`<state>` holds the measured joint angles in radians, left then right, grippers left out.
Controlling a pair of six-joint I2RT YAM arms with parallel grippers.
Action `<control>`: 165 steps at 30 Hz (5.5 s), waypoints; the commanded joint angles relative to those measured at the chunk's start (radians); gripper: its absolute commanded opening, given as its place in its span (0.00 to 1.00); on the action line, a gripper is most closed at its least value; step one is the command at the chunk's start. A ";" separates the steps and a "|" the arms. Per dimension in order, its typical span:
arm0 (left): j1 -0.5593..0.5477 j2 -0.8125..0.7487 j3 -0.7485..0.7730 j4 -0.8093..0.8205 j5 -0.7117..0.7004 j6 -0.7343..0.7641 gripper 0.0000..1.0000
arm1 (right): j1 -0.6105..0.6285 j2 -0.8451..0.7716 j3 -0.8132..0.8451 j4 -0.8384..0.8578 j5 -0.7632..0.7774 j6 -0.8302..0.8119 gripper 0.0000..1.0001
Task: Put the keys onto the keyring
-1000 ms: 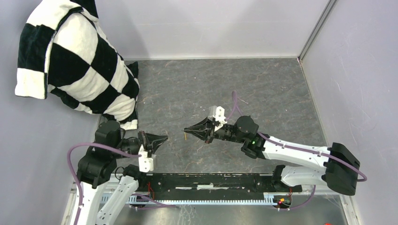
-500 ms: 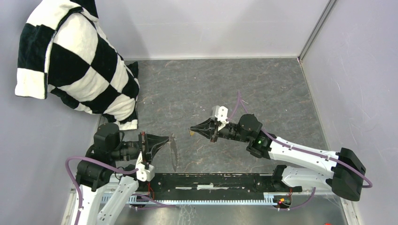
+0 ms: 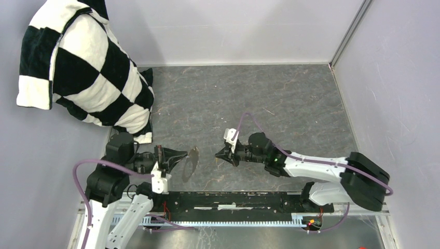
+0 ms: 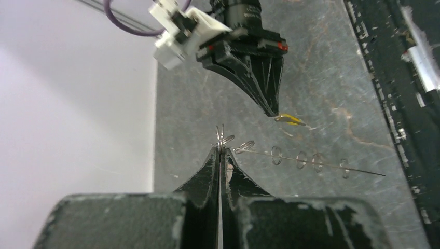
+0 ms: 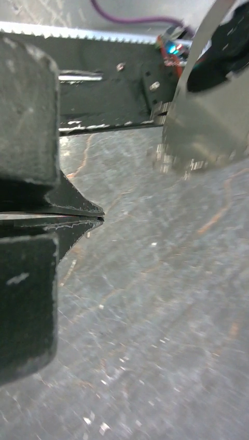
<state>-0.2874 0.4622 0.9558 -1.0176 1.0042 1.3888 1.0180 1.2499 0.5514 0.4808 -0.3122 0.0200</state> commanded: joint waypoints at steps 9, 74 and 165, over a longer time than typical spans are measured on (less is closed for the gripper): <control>0.001 0.075 0.048 0.038 -0.014 -0.418 0.02 | -0.006 0.123 0.028 0.039 0.009 -0.143 0.28; 0.001 0.018 0.001 0.193 -0.077 -0.643 0.36 | 0.088 -0.031 0.381 -0.052 -0.328 -0.280 0.01; 0.001 0.105 0.049 0.431 0.189 -0.849 0.02 | 0.006 -0.102 0.321 0.119 -0.380 -0.026 0.41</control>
<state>-0.2874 0.5652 0.9829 -0.6769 1.1507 0.6163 1.0210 1.1618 0.9043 0.4160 -0.6254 -0.1059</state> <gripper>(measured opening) 0.032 0.409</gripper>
